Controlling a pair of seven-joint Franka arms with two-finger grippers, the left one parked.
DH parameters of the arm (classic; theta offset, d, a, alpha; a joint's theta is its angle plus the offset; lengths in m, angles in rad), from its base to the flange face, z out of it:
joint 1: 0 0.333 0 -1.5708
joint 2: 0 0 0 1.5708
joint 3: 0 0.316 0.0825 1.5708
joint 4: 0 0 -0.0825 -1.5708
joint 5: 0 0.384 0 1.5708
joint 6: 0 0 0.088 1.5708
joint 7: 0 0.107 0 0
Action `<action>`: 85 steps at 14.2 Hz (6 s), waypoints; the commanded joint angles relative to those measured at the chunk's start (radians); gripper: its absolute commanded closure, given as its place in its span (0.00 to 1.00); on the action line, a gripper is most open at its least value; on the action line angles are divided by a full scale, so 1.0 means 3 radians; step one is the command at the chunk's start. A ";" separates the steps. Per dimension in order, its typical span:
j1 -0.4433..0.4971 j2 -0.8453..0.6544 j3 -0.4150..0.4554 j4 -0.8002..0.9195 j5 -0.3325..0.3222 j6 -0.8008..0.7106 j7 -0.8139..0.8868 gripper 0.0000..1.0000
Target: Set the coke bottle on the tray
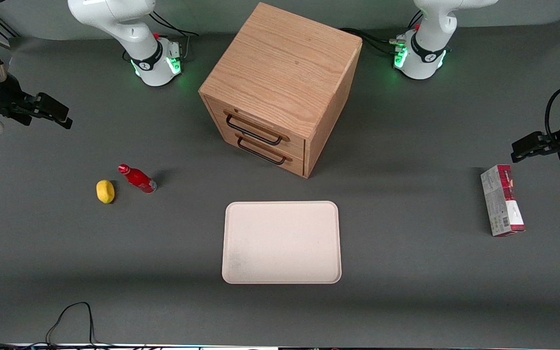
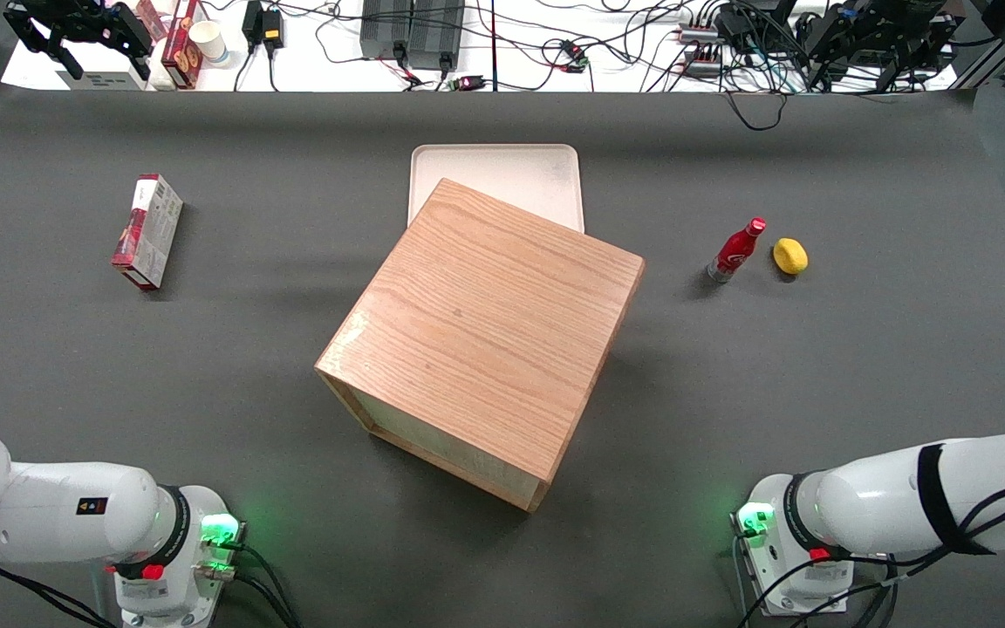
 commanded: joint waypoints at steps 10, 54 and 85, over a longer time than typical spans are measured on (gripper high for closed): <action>-0.0049 -0.0178 -0.0020 -0.1753 0.0080 0.1476 -0.0386 0.00; -0.0106 0.2039 0.1113 0.2227 -0.0026 0.0149 0.0957 1.00; 0.0180 0.2345 0.1254 0.1197 -0.0817 0.1818 0.1492 0.00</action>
